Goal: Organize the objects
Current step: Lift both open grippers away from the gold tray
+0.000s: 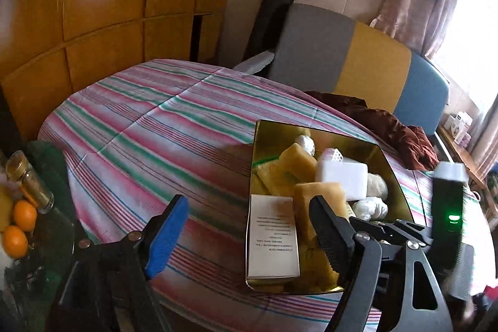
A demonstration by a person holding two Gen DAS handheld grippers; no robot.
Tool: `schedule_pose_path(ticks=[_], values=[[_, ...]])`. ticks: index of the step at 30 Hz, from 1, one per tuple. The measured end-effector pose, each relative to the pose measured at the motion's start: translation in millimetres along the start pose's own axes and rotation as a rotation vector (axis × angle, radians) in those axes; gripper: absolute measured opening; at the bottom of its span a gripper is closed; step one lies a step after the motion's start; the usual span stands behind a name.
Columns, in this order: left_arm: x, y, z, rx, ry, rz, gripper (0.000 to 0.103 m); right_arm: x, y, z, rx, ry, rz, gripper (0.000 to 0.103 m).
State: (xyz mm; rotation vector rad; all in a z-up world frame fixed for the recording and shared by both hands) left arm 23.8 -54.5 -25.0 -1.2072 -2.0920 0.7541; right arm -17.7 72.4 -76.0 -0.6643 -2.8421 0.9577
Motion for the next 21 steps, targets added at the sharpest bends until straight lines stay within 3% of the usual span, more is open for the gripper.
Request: schedule_pose_path(ticks=[5,13,21], values=[[11,6,1,0.003,0.002,0.024,0.087,28,6,-11,0.012,0.012,0.091,0.044],[35,11,-8,0.037,-0.022,0.064,0.102,39,17,-44,0.055,0.051,0.148,0.044],[54,16,-17,0.056,-0.070,0.093,0.103,50,35,-70,0.094,0.152,0.213,0.049]])
Point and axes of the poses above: each gripper's, at about its wrist camera, not at the fingertips, and z roughly the way its jaws point, x to its right, y to its underside, the point moved 2 cm from there along z, roughly the way its jaws point, and after that the axes turned 3 degrees about -z, right-handed, at the moved point
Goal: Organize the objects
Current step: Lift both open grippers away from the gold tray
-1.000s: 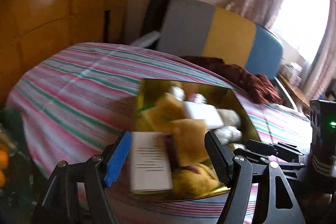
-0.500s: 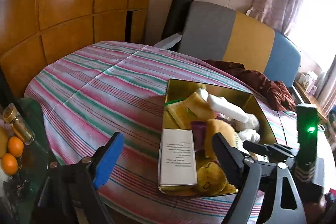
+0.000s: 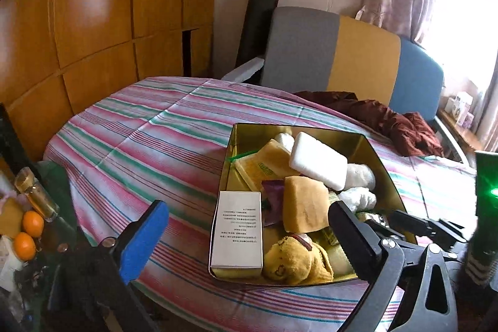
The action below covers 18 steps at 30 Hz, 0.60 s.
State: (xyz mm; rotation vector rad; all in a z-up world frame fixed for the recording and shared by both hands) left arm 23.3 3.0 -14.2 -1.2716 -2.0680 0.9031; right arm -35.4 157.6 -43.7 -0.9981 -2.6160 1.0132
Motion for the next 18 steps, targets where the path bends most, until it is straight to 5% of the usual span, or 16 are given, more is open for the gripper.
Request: schedule_pose_path(ticks=[7,18], values=[[18,8,-5,-0.011,-0.063,0.039,0.103,14,11,-20,0.044,0.072,0.034,0.050],[48,21,-16,-0.027,0.052,0.070,0.103,37,37,-48,0.090,0.156,0.121,0.050]])
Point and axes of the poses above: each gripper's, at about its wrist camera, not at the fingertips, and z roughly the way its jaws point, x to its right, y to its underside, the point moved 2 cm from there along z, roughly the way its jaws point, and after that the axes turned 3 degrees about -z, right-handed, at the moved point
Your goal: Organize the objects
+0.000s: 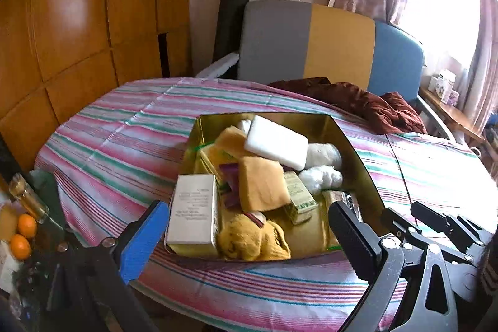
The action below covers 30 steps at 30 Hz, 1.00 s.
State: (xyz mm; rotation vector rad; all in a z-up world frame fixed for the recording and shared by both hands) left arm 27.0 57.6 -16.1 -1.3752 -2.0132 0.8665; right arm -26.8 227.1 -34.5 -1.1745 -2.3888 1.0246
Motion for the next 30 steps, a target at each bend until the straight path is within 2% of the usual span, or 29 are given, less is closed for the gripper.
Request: schedule_pose_path(ticks=[8,30], values=[[-9,2,1,0.009,-0.034,-0.031,0.103,-9,3,3,0.002,-0.002,-0.025,0.050],[-15,4,1,0.024,-0.051,-0.020,0.102,-19,4,4,0.004,-0.002,-0.053,0.050]])
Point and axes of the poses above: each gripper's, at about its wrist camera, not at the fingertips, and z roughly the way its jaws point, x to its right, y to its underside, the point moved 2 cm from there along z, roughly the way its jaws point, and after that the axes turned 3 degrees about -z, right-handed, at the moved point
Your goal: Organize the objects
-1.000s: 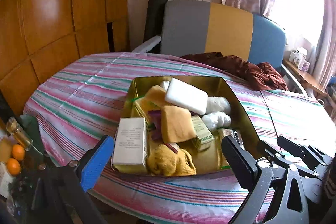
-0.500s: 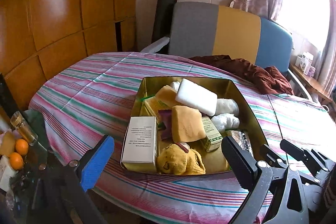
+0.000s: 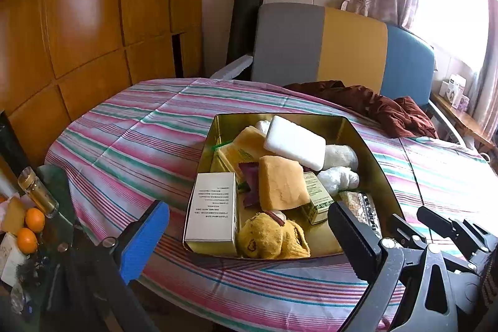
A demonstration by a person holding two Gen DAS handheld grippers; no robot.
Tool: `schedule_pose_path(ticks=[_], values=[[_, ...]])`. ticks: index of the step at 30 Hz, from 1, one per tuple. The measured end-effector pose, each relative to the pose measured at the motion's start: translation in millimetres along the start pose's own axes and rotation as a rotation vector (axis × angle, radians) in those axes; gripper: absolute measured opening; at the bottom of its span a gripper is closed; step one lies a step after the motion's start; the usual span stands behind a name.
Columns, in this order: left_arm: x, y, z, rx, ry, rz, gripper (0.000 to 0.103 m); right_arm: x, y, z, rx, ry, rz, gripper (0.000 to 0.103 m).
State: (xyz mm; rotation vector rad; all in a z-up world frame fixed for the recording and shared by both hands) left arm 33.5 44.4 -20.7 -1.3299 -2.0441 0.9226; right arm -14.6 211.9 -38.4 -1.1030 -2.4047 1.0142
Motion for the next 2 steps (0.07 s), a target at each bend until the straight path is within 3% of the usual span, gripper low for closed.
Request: schedule_pose_path(ticks=[2], values=[[0.1,-0.4,0.0,-0.002,0.002,0.001,0.103,-0.4,0.6,0.3,0.002,0.001,0.000,0.050]])
Point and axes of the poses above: each gripper's, at about its wrist camera, not at the fingertips, and z roughly the way its jaws point, x to its right, y to its underside, the point moved 2 cm from there along z, roughly the way its jaws point, and after that the axes turned 3 degrees about -z, right-handed, at the moved point
